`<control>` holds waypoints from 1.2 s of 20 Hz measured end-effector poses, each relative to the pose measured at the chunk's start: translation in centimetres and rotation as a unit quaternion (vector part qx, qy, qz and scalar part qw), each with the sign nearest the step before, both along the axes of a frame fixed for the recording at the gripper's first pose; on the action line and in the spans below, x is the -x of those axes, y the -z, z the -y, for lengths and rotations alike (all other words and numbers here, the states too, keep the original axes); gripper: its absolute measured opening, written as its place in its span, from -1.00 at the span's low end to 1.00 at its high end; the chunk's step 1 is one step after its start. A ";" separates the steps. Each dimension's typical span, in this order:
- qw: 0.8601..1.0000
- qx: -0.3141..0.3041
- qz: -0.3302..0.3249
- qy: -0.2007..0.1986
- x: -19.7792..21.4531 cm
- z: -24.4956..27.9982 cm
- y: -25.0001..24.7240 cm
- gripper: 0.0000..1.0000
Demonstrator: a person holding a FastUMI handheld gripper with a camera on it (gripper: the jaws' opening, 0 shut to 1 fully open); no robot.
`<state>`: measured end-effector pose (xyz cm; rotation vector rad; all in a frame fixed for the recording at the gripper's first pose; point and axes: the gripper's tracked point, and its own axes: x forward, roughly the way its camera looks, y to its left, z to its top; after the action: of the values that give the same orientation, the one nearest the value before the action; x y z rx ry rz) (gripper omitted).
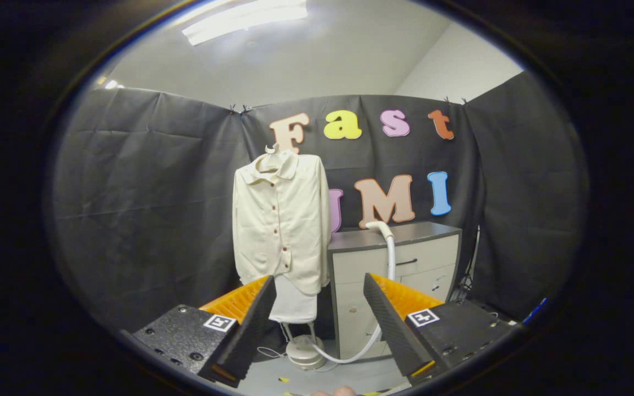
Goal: Iron the clothes twice with a garment steamer, once on the left side and once on the right side.
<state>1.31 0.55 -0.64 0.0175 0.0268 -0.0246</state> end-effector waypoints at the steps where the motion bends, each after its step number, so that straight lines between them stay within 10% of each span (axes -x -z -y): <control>1: 1.000 0.002 -0.003 0.001 -0.3 0.0 0.2 0.95; 14: 0.997 0.030 0.015 0.066 -8.7 3.1 -1.0 0.95; 24: 0.997 0.045 0.001 0.065 -22.5 11.3 0.5 0.99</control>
<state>23.77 -10.72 -1.15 -0.0716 0.0218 -0.1564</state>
